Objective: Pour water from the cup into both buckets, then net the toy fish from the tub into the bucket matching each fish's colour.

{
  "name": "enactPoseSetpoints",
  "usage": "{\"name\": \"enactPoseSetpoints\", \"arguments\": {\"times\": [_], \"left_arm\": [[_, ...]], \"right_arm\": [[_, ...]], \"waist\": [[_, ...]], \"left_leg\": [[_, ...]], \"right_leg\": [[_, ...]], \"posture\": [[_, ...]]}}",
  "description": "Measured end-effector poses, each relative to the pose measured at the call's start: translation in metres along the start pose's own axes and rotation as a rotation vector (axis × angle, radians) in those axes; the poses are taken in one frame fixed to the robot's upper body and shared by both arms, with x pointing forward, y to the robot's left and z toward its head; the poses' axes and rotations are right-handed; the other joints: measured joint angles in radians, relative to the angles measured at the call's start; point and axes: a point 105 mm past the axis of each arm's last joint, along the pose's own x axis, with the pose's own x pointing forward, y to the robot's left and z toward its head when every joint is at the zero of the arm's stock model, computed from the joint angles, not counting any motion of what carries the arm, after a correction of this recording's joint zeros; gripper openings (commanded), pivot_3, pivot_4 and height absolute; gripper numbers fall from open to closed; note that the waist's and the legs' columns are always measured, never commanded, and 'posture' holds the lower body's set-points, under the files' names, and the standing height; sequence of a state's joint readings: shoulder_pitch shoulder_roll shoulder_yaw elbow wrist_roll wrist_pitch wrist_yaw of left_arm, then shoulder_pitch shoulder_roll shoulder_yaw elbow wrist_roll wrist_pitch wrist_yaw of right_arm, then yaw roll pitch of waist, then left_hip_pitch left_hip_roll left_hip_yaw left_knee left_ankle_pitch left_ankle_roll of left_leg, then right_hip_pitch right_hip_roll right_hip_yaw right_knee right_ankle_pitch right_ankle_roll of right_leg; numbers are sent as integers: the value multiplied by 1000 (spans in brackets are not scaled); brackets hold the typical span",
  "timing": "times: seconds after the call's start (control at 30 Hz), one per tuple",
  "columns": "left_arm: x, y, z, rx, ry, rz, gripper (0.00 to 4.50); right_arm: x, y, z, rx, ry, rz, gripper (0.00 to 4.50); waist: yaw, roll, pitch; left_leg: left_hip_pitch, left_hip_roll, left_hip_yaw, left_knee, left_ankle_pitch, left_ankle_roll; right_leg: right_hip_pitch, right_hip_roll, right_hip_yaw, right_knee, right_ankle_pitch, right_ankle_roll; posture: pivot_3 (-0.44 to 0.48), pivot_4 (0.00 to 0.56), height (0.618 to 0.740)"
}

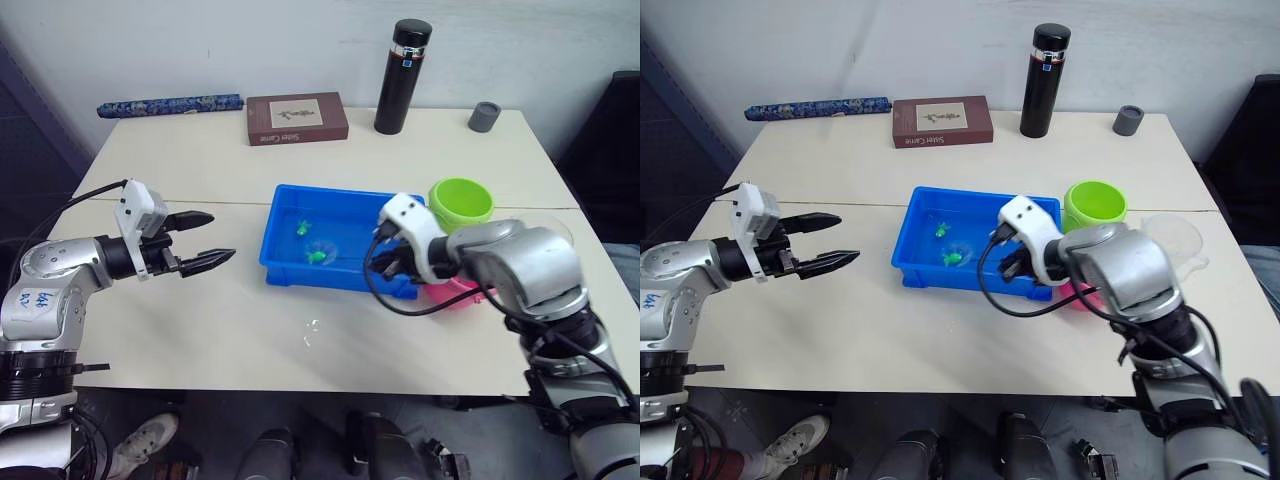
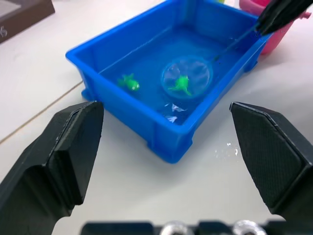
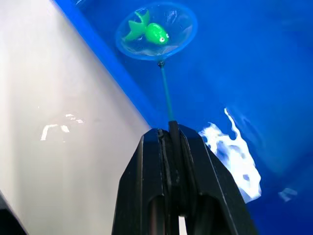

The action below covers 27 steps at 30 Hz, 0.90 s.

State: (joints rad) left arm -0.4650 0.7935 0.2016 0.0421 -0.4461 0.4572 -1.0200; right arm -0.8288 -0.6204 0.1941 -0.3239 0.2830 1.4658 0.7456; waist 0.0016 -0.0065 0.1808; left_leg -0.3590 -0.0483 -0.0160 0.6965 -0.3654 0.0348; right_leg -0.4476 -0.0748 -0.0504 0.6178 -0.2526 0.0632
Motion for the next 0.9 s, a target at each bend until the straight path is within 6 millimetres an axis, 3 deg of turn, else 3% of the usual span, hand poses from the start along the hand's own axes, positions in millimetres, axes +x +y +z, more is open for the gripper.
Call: {"name": "enactPoseSetpoints", "arguments": {"times": [0.27,0.43,0.77,0.9], "left_arm": [[29,-11,21,53,-60,-112,4447],[36,-11,28,71,-77,-142,4447],[43,-5,33,93,-87,-173,4447],[46,-4,30,84,-88,-182,4447]], "right_arm": [[-49,-34,4,-54,-117,-84,0],[-80,-62,4,-34,-188,-186,0],[-122,-124,-31,25,-161,-447,0],[-127,-142,-37,-109,-98,-601,0]], "waist": [[1,0,0],[-2,0,0],[2,0,0],[-1,0,0]], "left_leg": [[-1,0,0,-1,0,0],[-1,0,0,-2,0,0],[-1,0,0,-2,0,0],[-1,0,1,-2,0,0]], "right_leg": [[0,0,-1,-2,0,0],[0,0,-1,-2,0,0],[0,0,-1,-5,0,1],[0,0,-1,-5,0,1]], "posture": [[0,150,739],[0,150,739],[0,150,739],[0,150,739]]}}
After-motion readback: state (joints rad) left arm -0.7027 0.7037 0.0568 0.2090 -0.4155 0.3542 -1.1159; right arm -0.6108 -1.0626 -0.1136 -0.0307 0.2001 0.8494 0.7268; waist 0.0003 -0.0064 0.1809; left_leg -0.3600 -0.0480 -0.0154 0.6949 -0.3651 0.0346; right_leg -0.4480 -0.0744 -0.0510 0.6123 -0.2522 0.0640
